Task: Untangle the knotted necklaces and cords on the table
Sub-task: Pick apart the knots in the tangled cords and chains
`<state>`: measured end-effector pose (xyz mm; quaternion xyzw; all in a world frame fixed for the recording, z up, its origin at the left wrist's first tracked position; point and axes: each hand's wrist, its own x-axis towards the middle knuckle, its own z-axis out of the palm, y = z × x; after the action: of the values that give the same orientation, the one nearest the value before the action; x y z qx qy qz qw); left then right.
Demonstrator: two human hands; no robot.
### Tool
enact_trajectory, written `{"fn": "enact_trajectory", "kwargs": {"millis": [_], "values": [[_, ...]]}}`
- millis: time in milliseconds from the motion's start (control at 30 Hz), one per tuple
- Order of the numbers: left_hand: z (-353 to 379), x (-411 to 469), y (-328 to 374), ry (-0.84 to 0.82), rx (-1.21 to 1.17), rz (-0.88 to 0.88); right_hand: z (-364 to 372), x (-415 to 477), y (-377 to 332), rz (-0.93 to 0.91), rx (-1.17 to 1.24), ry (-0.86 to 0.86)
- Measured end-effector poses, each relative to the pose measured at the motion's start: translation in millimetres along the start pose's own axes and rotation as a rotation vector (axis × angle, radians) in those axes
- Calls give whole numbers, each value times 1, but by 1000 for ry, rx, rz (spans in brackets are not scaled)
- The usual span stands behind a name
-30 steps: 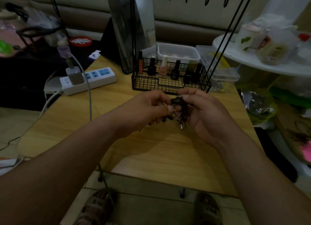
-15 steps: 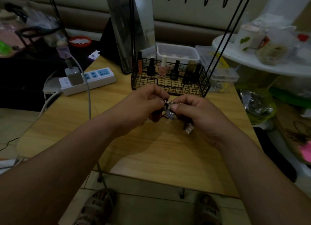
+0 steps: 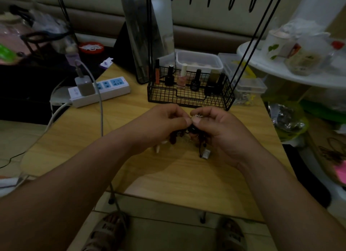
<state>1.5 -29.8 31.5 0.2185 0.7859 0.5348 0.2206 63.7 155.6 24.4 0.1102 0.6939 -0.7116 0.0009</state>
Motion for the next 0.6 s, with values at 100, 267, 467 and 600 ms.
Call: {"fn": "enact_trajectory", "kwargs": {"millis": [100, 267, 467, 600], "values": [[1, 0, 0, 9, 30, 18, 0, 2, 3, -7, 3, -8], [2, 7, -1, 22, -244, -77, 1, 2, -1, -3, 12, 31], [5, 8, -1, 100, -339, -144, 5, -5, -2, -52, -303, 191], [11, 10, -1, 102, -361, -152, 6, -14, 6, -111, -426, 237]]}}
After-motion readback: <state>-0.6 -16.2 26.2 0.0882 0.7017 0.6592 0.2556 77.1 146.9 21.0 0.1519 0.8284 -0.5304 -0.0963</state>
